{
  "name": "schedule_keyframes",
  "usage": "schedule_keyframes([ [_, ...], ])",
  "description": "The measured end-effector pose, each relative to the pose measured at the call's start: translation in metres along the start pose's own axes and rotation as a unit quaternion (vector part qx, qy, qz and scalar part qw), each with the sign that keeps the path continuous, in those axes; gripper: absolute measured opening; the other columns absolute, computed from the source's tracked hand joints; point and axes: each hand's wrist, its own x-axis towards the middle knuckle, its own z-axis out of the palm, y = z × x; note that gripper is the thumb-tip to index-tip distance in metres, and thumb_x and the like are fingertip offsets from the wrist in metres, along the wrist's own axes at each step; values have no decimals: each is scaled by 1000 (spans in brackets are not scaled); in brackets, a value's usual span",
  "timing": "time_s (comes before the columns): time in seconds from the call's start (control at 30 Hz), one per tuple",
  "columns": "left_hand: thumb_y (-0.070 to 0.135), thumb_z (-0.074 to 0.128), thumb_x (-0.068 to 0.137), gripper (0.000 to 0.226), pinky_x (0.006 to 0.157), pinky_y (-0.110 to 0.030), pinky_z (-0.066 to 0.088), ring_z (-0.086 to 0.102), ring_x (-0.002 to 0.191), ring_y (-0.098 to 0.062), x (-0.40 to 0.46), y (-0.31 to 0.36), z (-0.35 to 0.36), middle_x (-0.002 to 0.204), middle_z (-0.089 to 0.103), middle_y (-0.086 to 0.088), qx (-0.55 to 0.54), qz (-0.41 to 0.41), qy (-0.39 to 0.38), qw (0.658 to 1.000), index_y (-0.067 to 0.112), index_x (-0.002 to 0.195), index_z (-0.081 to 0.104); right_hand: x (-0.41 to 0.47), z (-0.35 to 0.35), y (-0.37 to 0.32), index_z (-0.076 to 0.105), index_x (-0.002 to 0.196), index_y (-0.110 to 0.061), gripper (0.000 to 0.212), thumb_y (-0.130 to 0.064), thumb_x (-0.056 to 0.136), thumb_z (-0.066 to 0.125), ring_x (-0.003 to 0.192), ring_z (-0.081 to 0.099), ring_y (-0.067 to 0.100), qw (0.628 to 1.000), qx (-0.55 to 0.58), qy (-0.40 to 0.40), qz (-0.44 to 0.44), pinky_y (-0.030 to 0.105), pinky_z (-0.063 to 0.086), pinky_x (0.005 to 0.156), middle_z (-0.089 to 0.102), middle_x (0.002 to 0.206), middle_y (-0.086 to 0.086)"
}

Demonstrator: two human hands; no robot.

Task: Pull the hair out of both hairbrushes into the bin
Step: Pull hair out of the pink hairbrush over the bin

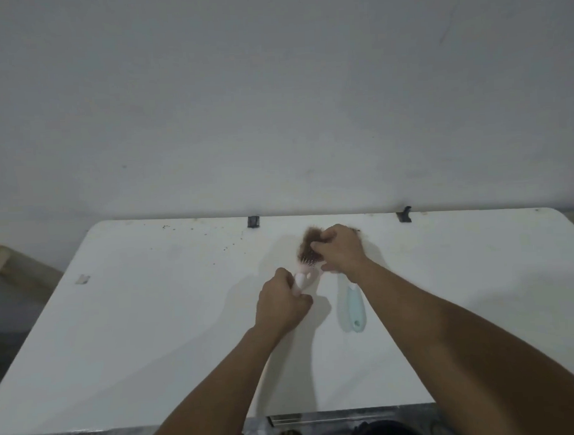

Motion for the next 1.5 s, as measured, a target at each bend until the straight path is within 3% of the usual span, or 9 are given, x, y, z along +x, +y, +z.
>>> schedule_keyframes([
  [0.13, 11, 62, 71, 30, 50, -30, 24, 32, 54, -17, -11, 11, -2, 64, 40, 3, -28, 33, -17, 999, 16, 76, 33, -9, -21, 0, 51, 108, -6, 48, -14, 69, 78, 84, 70, 28, 987, 155, -7, 47, 32, 57, 53, 65, 103, 14],
  [0.3, 17, 63, 65, 28, 50, -41, 43, 54, 57, -34, -28, 27, 4, 72, 55, -11, -45, 77, -67, 994, 14, 81, 40, -36, -66, 5, 67, 98, -3, 13, -1, 85, 65, 82, 67, 25, 957, 264, -80, 86, 37, 57, 70, 69, 89, 13],
  [0.63, 4, 58, 77, 31, 44, -34, 52, 69, 51, -31, -66, 79, 34, 86, 67, -11, -97, 103, -204, 969, 14, 106, 52, -76, -133, 46, 65, 85, -1, 12, 8, 83, 57, 86, 64, 32, 951, 294, -1, 95, 41, 57, 68, 65, 89, 20],
  [0.83, 19, 62, 84, 25, 49, -36, 48, 65, 50, -30, -79, 102, 59, 76, 59, -19, -158, 57, -225, 960, 8, 78, 41, -101, -166, 72, 65, 93, 3, 12, 8, 85, 56, 85, 66, 34, 949, 300, -17, 97, 40, 58, 66, 66, 92, 22],
  [1.0, 11, 54, 85, 18, 44, -30, 45, 62, 45, -29, -88, 113, 77, 77, 62, -17, -147, 62, -255, 954, -3, 96, 51, -114, -184, 91, 63, 104, 7, 19, 10, 85, 59, 89, 69, 38, 961, 262, 6, 85, 44, 59, 74, 66, 102, 27],
  [1.1, 8, 55, 83, 16, 46, -32, 47, 62, 46, -27, -91, 119, 88, 75, 64, -16, -141, 73, -264, 952, -3, 95, 55, -122, -196, 104, 62, 95, -2, 18, 11, 83, 63, 88, 68, 39, 963, 255, 34, 76, 46, 58, 76, 66, 102, 25],
  [1.2, 4, 57, 81, 13, 52, -34, 52, 67, 52, -26, -96, 128, 98, 76, 64, -12, -141, 79, -273, 948, 2, 94, 58, -131, -207, 116, 59, 107, -4, 28, 9, 82, 65, 91, 68, 41, 964, 254, 49, 67, 42, 59, 72, 65, 109, 28],
  [1.37, 18, 65, 78, 29, 51, -30, 50, 71, 61, -26, -110, 139, 118, 87, 67, -14, -130, 79, -307, 939, 1, 99, 55, -146, -224, 136, 55, 117, -4, 40, 8, 81, 68, 92, 69, 41, 961, 252, 80, 78, 41, 59, 72, 65, 112, 29],
  [1.5, 29, 67, 80, 25, 45, -27, 46, 67, 53, -22, -122, 145, 136, 78, 68, -10, -130, 104, -319, 933, 9, 90, 55, -160, -234, 153, 52, 115, -1, 39, 8, 80, 69, 95, 68, 45, 957, 255, 113, 86, 43, 59, 72, 64, 109, 32],
])
